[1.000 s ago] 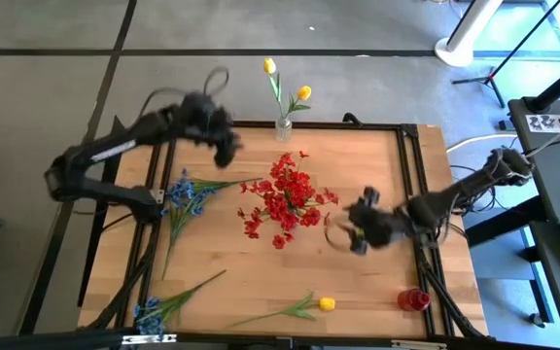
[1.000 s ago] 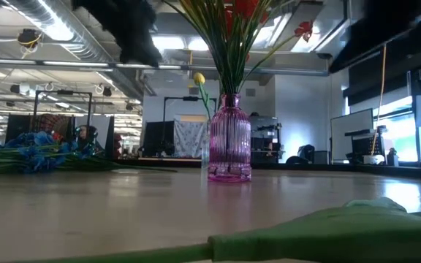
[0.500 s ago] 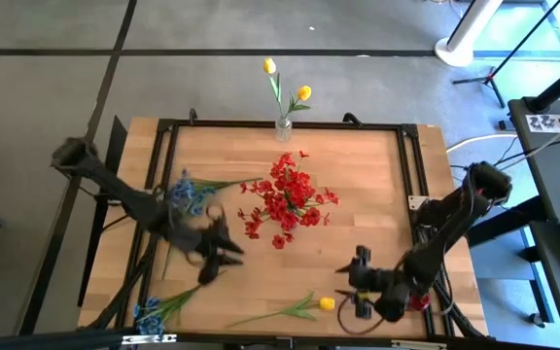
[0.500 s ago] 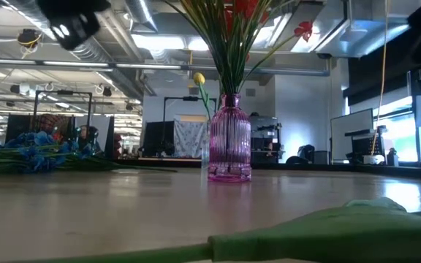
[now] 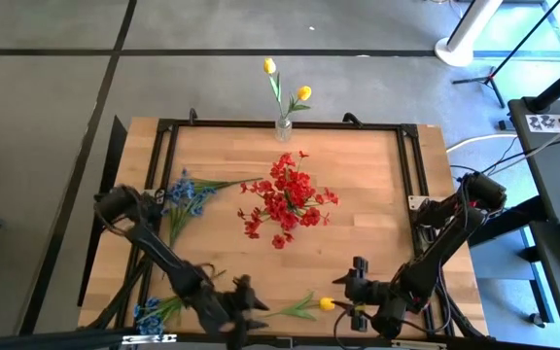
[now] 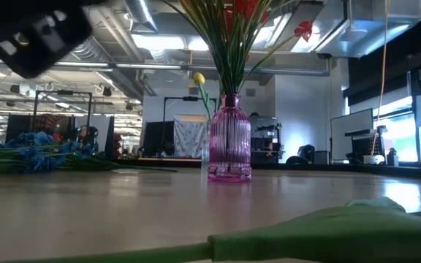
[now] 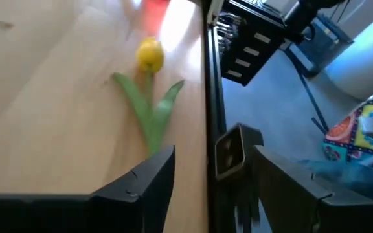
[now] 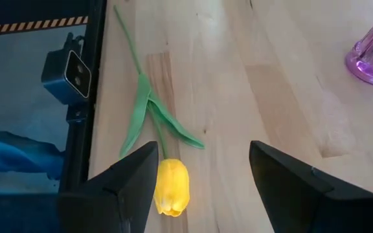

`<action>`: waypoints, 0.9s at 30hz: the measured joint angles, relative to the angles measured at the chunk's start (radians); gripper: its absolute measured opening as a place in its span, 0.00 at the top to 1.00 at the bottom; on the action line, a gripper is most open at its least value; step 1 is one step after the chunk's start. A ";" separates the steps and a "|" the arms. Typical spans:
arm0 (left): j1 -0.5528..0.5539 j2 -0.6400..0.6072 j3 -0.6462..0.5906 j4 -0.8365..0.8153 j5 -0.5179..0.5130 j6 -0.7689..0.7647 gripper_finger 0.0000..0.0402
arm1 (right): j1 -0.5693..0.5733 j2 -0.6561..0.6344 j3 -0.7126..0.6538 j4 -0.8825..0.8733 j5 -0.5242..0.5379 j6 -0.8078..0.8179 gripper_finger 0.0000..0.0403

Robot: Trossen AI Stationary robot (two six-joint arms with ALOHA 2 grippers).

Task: Sort flowers into vase by color
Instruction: Put the yellow tulip into the transparent vase

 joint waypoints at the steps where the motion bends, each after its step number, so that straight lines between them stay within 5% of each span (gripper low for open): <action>1: 0.003 0.041 0.041 -0.004 -0.010 0.007 0.50 | 0.000 0.000 0.000 -0.005 0.000 0.000 0.40; 7: 0.053 0.216 0.217 -0.091 -0.052 0.023 0.49 | 0.000 0.000 0.000 -0.005 -0.001 0.003 0.40; 16: 0.131 0.314 0.269 -0.081 0.002 0.161 0.51 | 0.000 0.000 0.000 -0.006 0.006 -0.004 0.40; 23: 0.128 0.384 0.272 -0.041 0.011 0.198 0.60 | -0.001 0.000 0.000 -0.014 -0.010 -0.008 0.40; 27: 0.127 0.388 0.273 -0.050 -0.040 0.198 0.74 | -0.001 0.000 0.012 -0.037 -0.005 -0.008 0.40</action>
